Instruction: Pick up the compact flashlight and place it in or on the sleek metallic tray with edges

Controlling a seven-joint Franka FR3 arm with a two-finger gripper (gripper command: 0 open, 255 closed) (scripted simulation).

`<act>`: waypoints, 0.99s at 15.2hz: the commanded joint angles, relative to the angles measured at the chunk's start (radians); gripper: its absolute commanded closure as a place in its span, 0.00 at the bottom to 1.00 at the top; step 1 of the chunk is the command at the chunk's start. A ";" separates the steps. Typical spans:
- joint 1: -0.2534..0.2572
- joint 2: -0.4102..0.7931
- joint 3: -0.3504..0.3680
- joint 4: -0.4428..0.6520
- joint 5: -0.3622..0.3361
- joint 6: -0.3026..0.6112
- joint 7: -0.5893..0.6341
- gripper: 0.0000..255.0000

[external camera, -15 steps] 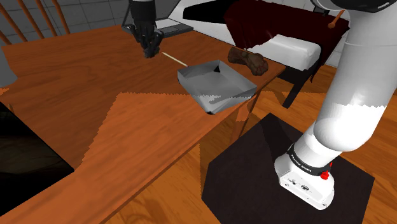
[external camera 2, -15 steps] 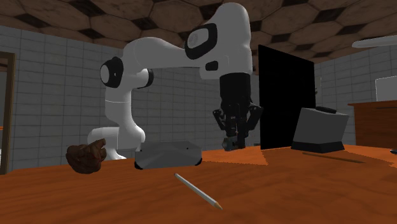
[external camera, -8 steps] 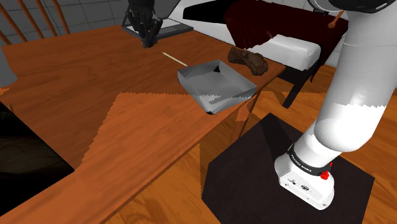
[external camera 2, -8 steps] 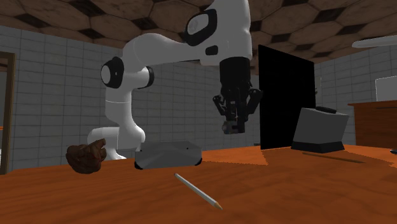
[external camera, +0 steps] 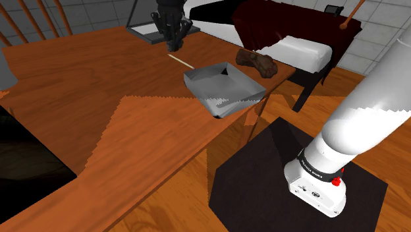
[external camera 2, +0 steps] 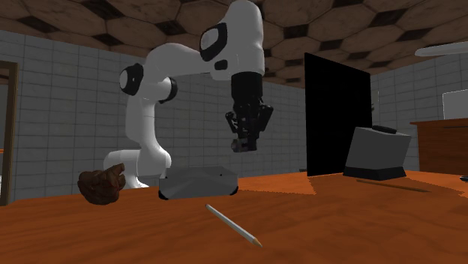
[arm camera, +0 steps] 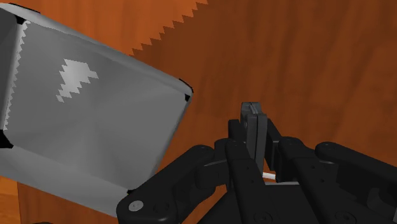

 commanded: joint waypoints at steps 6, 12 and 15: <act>-0.007 -0.330 -0.067 -0.326 0.162 0.031 -0.122 1.00; 0.038 -0.590 -0.146 -0.542 0.237 -0.010 -0.200 1.00; 0.048 -0.623 -0.152 -0.594 0.246 0.008 -0.209 1.00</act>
